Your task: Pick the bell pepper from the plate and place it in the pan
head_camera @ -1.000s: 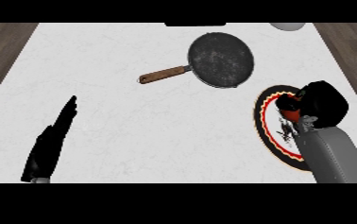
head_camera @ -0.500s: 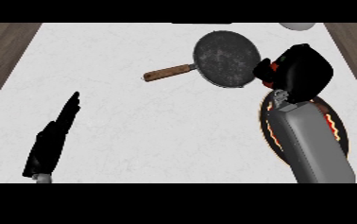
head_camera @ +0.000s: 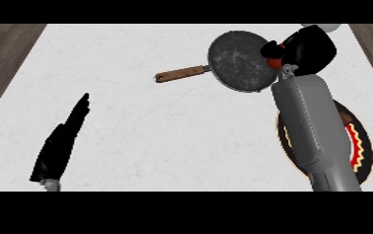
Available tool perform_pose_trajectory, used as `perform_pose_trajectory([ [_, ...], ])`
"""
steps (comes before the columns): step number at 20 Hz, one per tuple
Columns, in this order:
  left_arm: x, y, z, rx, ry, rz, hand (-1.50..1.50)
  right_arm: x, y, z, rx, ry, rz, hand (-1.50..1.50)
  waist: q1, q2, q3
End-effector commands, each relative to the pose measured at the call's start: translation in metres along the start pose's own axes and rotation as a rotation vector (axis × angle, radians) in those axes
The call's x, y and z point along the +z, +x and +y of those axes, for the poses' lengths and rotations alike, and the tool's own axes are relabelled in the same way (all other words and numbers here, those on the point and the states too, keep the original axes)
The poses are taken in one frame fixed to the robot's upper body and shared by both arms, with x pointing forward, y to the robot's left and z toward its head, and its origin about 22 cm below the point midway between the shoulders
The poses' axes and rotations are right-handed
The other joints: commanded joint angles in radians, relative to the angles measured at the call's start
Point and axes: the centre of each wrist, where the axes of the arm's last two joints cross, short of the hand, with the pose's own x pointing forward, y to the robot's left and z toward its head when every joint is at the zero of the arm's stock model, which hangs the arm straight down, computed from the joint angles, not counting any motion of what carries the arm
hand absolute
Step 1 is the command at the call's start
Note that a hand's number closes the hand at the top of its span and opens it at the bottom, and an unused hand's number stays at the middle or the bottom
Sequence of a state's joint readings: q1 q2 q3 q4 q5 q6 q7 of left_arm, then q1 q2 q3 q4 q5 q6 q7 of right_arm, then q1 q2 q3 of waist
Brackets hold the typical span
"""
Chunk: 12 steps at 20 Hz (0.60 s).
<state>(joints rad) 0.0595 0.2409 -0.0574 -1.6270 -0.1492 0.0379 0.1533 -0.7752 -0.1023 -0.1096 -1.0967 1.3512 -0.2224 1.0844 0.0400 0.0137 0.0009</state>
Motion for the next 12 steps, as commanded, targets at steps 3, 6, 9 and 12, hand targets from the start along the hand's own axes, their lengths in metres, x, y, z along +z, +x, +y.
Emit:
perform_pose_trajectory([
  [3, 0.006, 0.001, -0.004, -0.013, -0.023, -0.015, 0.00, -0.033, 0.001, 0.030, -0.087, 0.061, 0.148, 1.50, 0.023, 0.007, 0.001],
  [6, -0.007, -0.003, -0.002, -0.010, -0.027, -0.014, 0.00, -0.048, -0.008, 0.041, -0.044, 0.129, 0.163, 1.50, 0.023, 0.015, 0.001],
  [9, -0.009, 0.003, 0.001, -0.024, -0.023, -0.049, 0.00, -0.045, -0.016, 0.059, 0.013, 0.195, 0.146, 1.50, 0.048, 0.023, 0.001],
  [12, -0.009, 0.009, -0.012, -0.001, -0.038, -0.039, 0.00, -0.038, -0.019, 0.067, -0.168, 0.299, 0.274, 1.50, 0.050, 0.028, 0.005],
])
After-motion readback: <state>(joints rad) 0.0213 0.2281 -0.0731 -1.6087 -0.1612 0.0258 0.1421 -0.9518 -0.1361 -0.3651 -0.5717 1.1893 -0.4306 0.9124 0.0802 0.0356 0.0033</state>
